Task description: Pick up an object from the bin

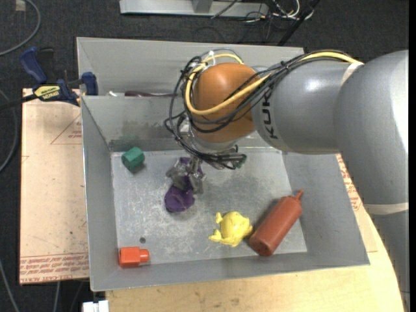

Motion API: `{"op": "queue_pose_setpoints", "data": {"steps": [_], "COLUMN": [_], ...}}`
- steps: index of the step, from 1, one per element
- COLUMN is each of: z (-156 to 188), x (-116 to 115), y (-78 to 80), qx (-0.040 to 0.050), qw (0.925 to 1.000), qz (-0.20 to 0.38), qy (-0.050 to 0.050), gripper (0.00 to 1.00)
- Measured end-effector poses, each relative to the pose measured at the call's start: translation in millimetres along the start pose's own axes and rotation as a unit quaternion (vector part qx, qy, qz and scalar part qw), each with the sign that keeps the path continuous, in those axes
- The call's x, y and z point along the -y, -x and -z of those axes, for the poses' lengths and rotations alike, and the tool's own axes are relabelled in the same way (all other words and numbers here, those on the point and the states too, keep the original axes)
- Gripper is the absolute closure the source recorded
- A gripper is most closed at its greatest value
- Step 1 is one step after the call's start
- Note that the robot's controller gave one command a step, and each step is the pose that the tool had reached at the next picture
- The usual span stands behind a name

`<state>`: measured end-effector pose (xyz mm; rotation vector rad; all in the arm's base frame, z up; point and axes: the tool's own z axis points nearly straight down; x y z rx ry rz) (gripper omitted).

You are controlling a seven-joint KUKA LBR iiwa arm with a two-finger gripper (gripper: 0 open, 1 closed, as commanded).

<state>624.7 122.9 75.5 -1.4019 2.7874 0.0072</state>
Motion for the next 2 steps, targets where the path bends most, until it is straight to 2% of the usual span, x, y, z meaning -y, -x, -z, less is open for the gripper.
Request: {"op": "queue_pose_setpoints", "data": {"steps": [1, 2], "z": [0, 163], "x": [0, 3], "y": [0.0, -4.2], "qx": [-0.0001, 0.0039], "qw": [1.0000, 0.9997], "qz": [0.000, 0.024], "qy": [0.000, -0.003], "gripper": [1.00, 1.00]}}
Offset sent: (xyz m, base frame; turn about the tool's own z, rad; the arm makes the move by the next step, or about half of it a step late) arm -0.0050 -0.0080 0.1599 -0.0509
